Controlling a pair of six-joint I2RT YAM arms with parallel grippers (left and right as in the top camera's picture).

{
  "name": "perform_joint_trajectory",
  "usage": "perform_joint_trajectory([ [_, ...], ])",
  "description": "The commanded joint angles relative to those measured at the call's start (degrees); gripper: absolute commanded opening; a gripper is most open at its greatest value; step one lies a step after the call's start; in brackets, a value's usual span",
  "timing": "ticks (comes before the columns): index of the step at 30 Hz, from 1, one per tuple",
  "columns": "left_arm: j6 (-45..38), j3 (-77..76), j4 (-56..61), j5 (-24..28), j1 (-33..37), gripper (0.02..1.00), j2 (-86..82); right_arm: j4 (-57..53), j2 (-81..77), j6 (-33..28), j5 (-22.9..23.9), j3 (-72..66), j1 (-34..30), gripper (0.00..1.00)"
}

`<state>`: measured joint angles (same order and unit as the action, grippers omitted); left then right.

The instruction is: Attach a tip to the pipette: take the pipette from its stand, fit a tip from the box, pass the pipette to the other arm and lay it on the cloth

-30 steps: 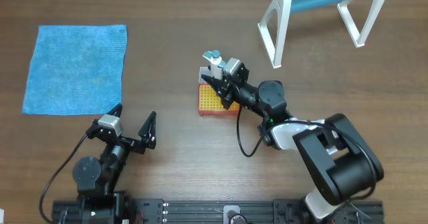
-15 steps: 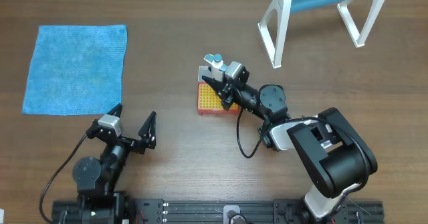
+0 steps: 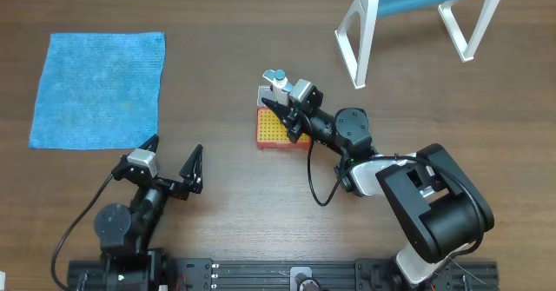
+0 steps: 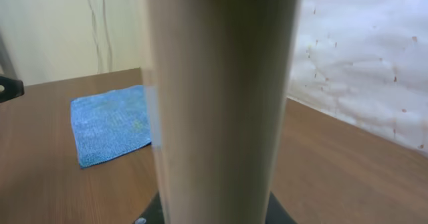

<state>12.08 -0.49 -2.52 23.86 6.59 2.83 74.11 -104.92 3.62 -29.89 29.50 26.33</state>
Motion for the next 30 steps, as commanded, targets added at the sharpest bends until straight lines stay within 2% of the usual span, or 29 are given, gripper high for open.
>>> perform_joint_trajectory([
  [1, -0.1, 0.2, -0.3, 0.6, 0.1, 0.996, -0.2, -7.0, -6.5, -2.2, 0.9, -4.9, 0.5, 0.071],
  [6, -0.1, 0.2, -0.3, 0.6, 0.1, 0.996, -0.2, 0.6, -4.1, -1.2, 0.9, -4.9, 0.5, 0.071],
  [15, -0.1, 0.2, -0.3, 0.6, 0.1, 0.996, -0.2, 0.1, 8.3, -0.9, 0.9, -4.7, 0.5, 0.071],
  [27, -0.1, 0.2, -0.3, 0.6, 0.1, 0.996, -0.2, 0.0, 11.6, -0.9, 0.9, 0.6, 0.9, 0.071],
  [30, -0.1, 0.2, -0.3, 0.6, 0.1, 0.996, -0.2, -3.5, 16.6, -0.9, 0.9, 0.7, 1.5, 0.071],
])
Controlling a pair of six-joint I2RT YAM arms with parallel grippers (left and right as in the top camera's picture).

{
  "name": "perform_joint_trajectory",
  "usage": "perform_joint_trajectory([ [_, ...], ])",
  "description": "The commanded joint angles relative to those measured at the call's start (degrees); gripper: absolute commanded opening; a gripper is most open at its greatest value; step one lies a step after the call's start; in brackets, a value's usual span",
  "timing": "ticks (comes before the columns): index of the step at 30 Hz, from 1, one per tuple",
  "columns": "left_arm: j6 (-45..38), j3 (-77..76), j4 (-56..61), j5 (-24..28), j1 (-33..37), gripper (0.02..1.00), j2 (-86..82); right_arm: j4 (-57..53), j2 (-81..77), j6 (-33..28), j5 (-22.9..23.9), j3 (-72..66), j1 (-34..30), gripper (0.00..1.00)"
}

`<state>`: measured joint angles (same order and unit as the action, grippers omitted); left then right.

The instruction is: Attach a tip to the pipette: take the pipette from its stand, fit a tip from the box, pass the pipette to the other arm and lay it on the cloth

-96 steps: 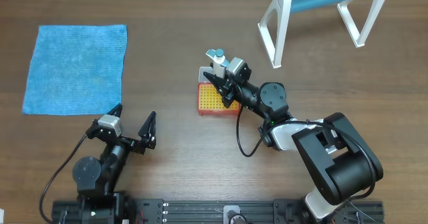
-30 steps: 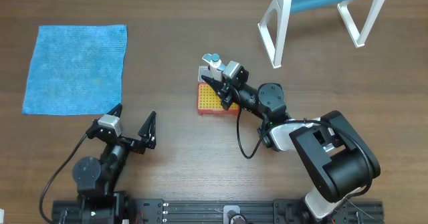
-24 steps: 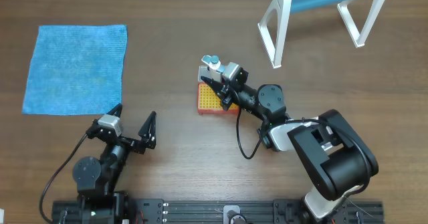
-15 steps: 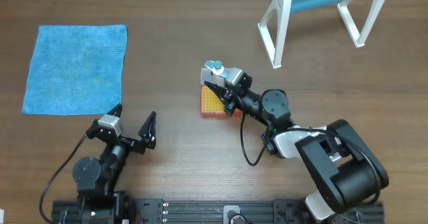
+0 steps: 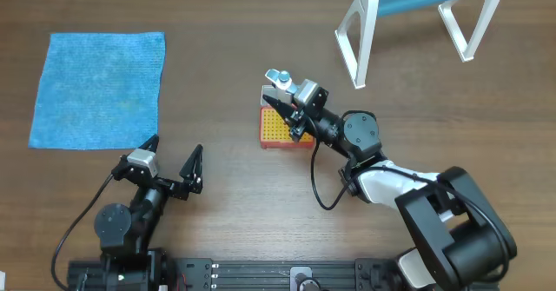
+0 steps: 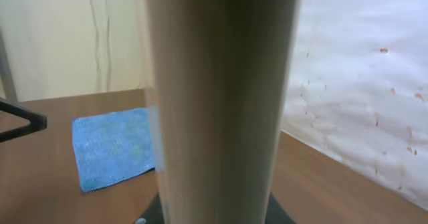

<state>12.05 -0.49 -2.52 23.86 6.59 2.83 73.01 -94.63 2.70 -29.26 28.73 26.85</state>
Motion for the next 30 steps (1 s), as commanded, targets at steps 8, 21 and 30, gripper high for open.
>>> perform_joint_trajectory([
  [8, -0.1, 0.2, -0.3, 0.6, 0.1, 0.996, -0.2, -56.1, 26.9, 0.0, 0.1, 17.5, 6.3, 0.071],
  [21, -0.1, 0.2, -0.3, 0.6, 0.1, 0.996, -0.2, -103.8, 29.6, 0.2, -3.8, 31.1, 10.1, 0.073],
  [30, -0.1, 0.2, -0.3, 0.6, 0.1, 0.996, -0.2, -105.4, 29.5, 3.7, -3.4, 31.1, 9.9, 0.073],
])
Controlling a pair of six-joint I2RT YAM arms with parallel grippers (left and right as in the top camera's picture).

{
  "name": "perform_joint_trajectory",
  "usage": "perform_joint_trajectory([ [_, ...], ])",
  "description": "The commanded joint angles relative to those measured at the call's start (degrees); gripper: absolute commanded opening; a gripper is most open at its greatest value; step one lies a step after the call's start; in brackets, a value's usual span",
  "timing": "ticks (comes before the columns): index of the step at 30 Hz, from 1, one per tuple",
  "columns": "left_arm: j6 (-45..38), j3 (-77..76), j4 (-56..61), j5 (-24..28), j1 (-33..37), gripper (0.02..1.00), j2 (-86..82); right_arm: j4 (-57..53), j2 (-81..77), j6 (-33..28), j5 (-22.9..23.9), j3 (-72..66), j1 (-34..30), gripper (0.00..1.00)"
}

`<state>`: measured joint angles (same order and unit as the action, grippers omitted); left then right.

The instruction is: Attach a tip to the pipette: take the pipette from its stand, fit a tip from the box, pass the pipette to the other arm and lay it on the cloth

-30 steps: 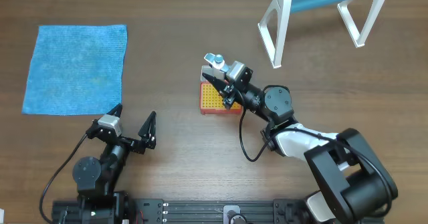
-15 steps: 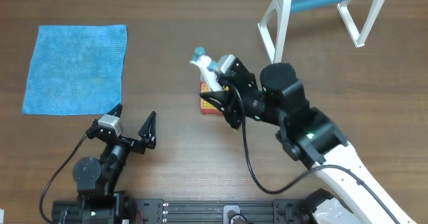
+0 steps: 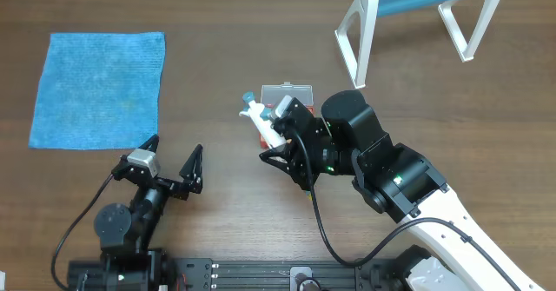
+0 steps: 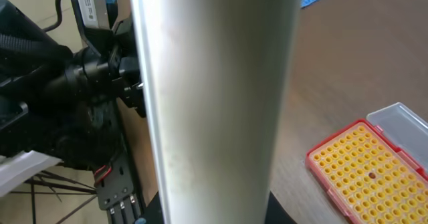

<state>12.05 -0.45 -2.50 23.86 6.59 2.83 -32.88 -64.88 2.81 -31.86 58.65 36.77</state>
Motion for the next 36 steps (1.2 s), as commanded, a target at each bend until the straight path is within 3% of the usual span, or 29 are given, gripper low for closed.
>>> perform_joint_trajectory([
  [1, -0.1, 0.1, -0.3, 0.6, 0.1, 0.996, -0.2, 0.5, -0.3, 4.3, -0.8, 1.2, 0.0, 0.071],
  [3, 0.0, 0.1, 0.1, 0.9, 0.1, 0.996, -0.2, 0.5, -0.3, 6.6, -0.9, 1.2, 0.0, 0.071],
  [5, 3.6, 0.1, 1.1, 8.3, 0.1, 0.996, -0.2, 0.5, -0.3, 8.6, -1.0, 1.2, 0.0, 0.071],
  [7, 19.2, 0.1, 1.0, 15.8, 0.1, 0.996, -0.2, 0.3, -0.3, 11.2, -1.0, 1.2, 0.0, 0.073],
  [9, 48.2, 0.1, -1.3, 25.8, 0.1, 0.996, -0.2, 0.4, -0.3, 13.8, -1.0, 1.2, 0.0, 0.073],
  [11, 55.6, 0.1, -1.0, 27.6, 0.1, 0.996, -0.2, 0.4, -0.3, 15.6, -1.0, 1.2, 0.0, 0.071],
  [13, 71.4, 0.1, 0.0, 27.3, 0.1, 0.998, -0.2, 0.3, -0.3, 16.6, -1.1, 1.2, 0.0, 0.071],
  [15, 72.2, 0.1, 5.6, 26.5, 0.1, 0.965, -0.2, 0.3, -0.3, 16.7, -3.3, 1.2, 0.0, 0.073],
  [20, 79.8, 0.1, 22.6, 32.6, 0.1, 0.969, -0.1, -6.1, -0.3, 16.7, -13.9, 1.2, 0.0, 0.071],
  [24, 83.1, 0.1, 29.6, 37.5, 0.1, 0.972, -0.1, -5.8, -0.3, 16.7, -15.7, 1.2, 0.0, 0.071],
  [30, 83.7, 0.1, 32.9, 37.7, 0.0, 0.969, -0.1, -4.5, -0.7, 17.1, -21.7, 1.2, 0.0, 0.071],
  [32, 83.7, 0.1, 37.1, 34.5, -0.9, 0.965, -0.1, -4.4, -1.5, 18.4, -23.6, 1.2, 0.1, 0.073],
  [36, 79.9, 0.1, 38.7, 23.6, -10.1, 0.945, 0.3, -4.3, -4.4, 18.6, -24.9, 1.2, 0.1, 0.073],
])
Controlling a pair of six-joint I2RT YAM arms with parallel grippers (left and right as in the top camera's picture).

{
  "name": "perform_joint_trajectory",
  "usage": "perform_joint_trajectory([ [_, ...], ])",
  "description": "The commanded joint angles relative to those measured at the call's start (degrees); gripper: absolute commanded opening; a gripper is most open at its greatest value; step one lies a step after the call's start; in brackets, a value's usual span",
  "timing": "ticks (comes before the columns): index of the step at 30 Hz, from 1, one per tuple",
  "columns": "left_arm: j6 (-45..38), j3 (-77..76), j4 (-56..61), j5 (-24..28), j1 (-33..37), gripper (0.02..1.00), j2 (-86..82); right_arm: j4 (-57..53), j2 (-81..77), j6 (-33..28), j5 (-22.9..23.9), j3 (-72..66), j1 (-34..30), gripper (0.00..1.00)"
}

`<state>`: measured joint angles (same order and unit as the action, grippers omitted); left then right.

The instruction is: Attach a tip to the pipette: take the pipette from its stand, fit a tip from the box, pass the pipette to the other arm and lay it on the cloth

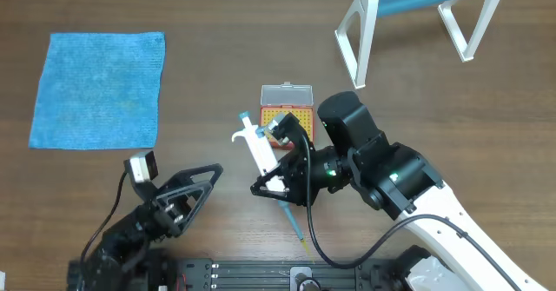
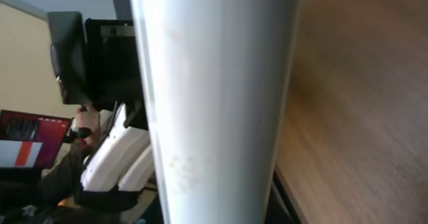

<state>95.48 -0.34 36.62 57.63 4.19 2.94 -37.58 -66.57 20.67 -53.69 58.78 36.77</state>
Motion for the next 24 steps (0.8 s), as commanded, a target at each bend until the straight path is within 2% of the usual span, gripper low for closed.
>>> perform_joint_trajectory([
  [1, -5.8, 0.0, -3.5, -14.2, -13.3, 0.947, 2.1, 0.7, -4.0, 0.7, -4.6, 1.0, 0.1, 0.073],
  [4, -10.6, -0.2, -3.8, -22.5, -21.3, 0.95, 8.5, 2.0, -6.1, 0.7, -10.3, 1.0, 0.1, 0.073],
  [5, -12.5, -0.8, -1.9, -24.0, -22.8, 0.952, 12.5, 2.0, -6.3, 0.7, -10.7, 1.0, 0.1, 0.073],
  [7, -13.1, -2.1, 2.4, -23.6, -22.8, 0.982, 19.8, 2.0, -6.3, 0.7, -11.0, 1.0, 0.1, 0.073],
  [9, -14.3, -5.0, 9.1, -22.1, -22.8, 0.991, 29.1, 1.8, -6.3, 0.7, -12.6, 1.0, 0.1, 0.073],
  [13, -16.7, -13.8, 16.7, -11.9, -22.8, 0.996, 47.1, 1.9, -6.3, 0.5, -12.8, 1.0, 0.0, 0.073],
  [17, -13.9, -15.8, 31.5, -8.5, -22.9, 0.996, 59.3, 1.8, -6.3, 0.2, -12.7, 1.0, 0.0, 0.073],
  [21, -12.8, -15.8, 33.0, -4.0, -22.9, 0.993, 61.7, 1.9, -6.3, 0.1, -6.4, 1.0, -1.2, 0.073],
  [24, -12.8, -15.8, 35.2, -4.0, -22.8, 0.996, 61.4, 1.9, -6.3, 0.0, -6.1, 1.0, -4.2, 0.073],
])
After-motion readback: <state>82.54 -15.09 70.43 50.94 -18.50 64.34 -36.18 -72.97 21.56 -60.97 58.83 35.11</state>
